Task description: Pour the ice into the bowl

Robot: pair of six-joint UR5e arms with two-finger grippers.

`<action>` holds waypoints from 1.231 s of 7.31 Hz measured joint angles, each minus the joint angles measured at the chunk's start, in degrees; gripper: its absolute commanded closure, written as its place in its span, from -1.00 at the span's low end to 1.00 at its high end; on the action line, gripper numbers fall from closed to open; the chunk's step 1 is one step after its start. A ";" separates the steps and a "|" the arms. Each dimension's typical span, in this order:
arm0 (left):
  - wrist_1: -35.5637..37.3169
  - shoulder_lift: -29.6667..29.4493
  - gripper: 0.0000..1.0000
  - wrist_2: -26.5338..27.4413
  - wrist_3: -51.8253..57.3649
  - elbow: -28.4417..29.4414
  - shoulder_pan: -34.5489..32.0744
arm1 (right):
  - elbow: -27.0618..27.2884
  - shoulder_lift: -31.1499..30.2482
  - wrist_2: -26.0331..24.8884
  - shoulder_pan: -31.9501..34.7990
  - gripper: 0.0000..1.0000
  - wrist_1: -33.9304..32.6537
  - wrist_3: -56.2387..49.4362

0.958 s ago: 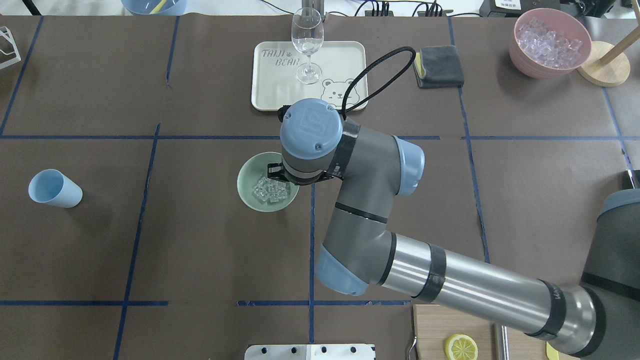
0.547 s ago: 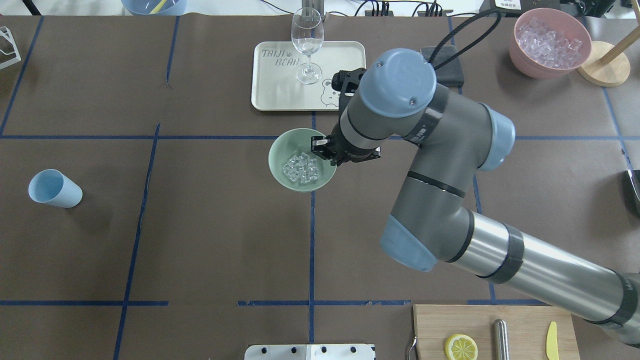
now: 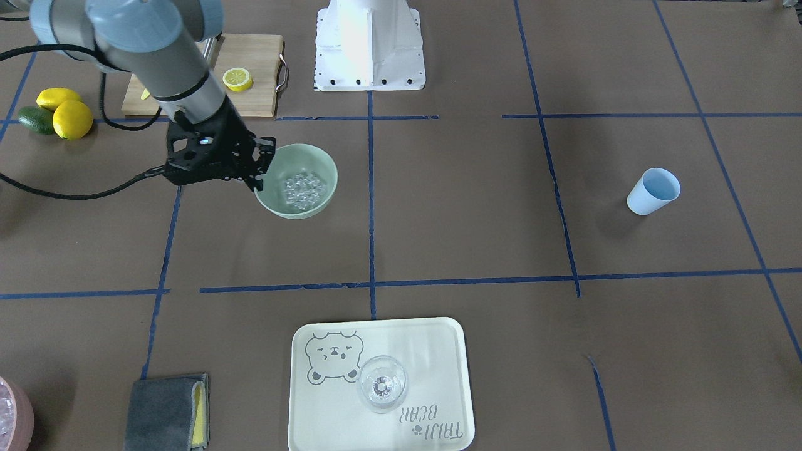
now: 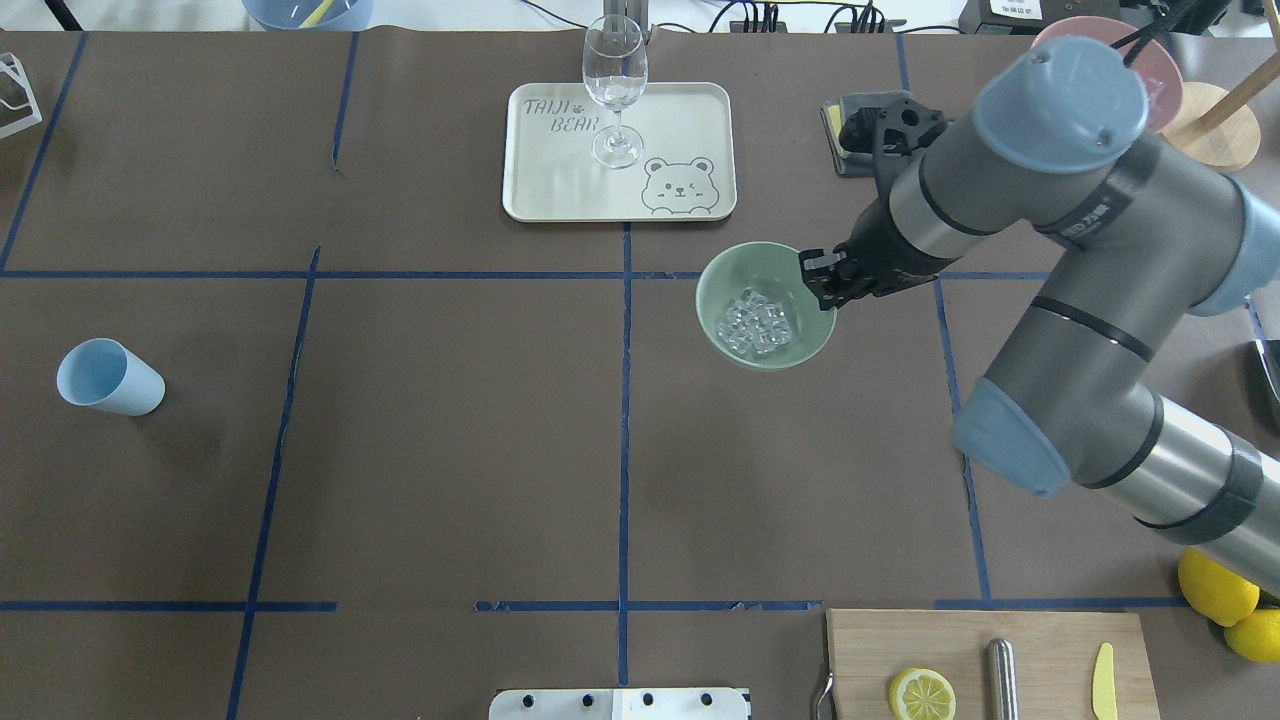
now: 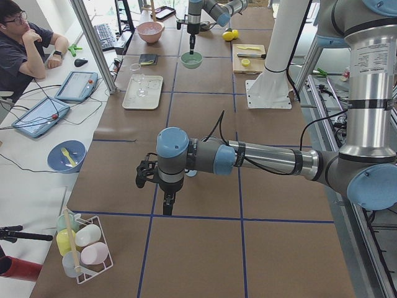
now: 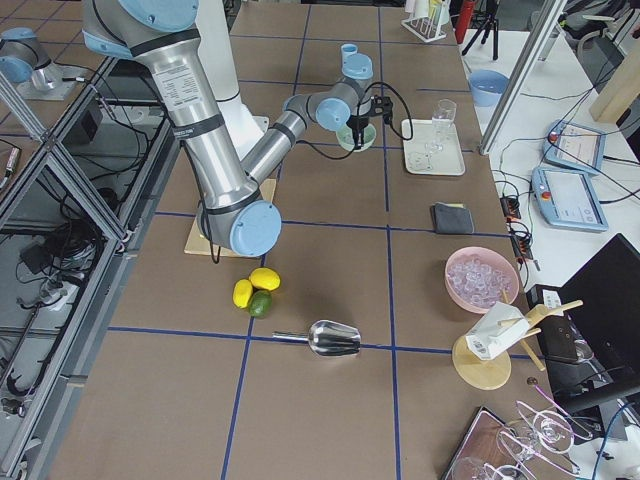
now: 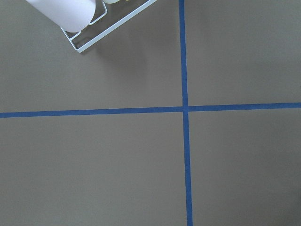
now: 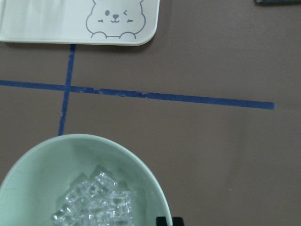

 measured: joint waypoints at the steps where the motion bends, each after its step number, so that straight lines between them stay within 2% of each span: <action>1: 0.22 0.17 -1.00 -1.52 3.10 0.41 0.00 | 0.84 -4.12 2.55 2.61 1.00 0.11 -4.40; 2: 0.37 0.24 -1.00 -2.44 4.41 0.55 0.00 | 1.17 -8.54 4.73 4.80 1.00 1.50 -7.20; 5: 0.39 0.27 -1.00 -3.06 5.12 0.40 -0.01 | 0.64 -24.34 6.58 8.21 1.00 15.85 -9.10; 7: 0.29 0.25 -1.00 -3.11 5.14 0.30 -0.01 | -3.78 -28.94 9.61 13.03 1.00 20.71 -13.60; 9: 0.25 0.24 -1.00 -3.12 5.16 0.11 -0.01 | -8.80 -29.61 12.45 16.89 1.00 21.71 -18.75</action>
